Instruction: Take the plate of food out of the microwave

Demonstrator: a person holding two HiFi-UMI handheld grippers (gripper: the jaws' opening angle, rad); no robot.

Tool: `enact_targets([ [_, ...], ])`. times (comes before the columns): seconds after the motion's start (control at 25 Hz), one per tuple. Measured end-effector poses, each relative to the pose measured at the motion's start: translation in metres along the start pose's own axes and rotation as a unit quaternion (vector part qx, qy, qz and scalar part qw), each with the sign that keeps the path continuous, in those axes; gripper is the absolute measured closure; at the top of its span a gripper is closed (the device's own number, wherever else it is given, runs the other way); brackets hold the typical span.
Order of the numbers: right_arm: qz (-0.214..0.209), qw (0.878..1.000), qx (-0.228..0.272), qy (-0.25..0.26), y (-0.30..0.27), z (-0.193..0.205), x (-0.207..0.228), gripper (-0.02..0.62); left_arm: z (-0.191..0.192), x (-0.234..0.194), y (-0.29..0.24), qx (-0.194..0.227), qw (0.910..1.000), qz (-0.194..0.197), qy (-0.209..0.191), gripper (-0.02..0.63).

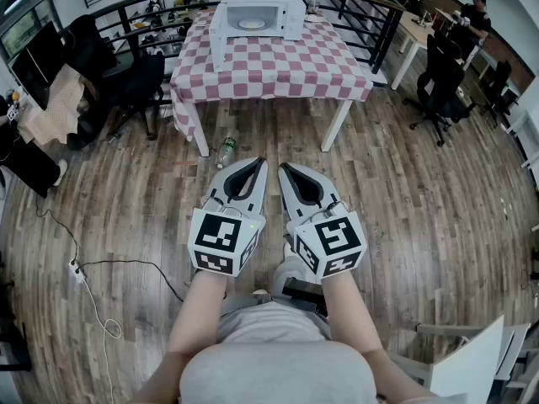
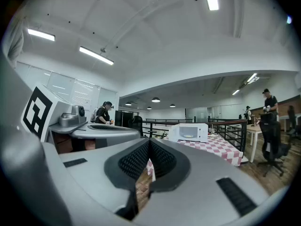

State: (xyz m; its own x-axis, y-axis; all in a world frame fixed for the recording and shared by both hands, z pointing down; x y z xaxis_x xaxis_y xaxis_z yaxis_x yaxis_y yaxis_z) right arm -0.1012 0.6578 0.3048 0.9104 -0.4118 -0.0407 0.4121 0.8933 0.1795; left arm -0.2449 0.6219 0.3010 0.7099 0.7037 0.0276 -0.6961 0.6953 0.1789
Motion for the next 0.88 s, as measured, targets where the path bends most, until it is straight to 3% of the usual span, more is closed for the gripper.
enact_targets([
  [0.52, -0.016, 1.000, 0.003, 0.022, -0.013, 0.009, 0.018, 0.569, 0.011, -0.011, -0.026, 0.004, 0.9998, -0.012, 0.016, 0.601],
  [0.88, -0.020, 1.000, 0.003, 0.007, -0.049, 0.017, 0.066, 0.569, 0.021, -0.024, -0.077, 0.002, 0.9998, -0.016, 0.012, 0.601],
])
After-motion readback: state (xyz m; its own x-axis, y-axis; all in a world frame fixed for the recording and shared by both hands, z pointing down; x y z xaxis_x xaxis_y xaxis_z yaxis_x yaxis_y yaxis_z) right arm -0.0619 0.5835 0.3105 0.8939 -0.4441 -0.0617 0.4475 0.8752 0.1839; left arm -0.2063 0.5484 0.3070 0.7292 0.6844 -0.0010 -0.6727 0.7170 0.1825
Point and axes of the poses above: the fingertips, and each gripper's own axes: y backward along the fingers, x to its right, z out of its underside, the point moved 10 cm from there along y, backward along the fingers, and after that the axes turned 13 degrees about x, right-handed, at the moved point
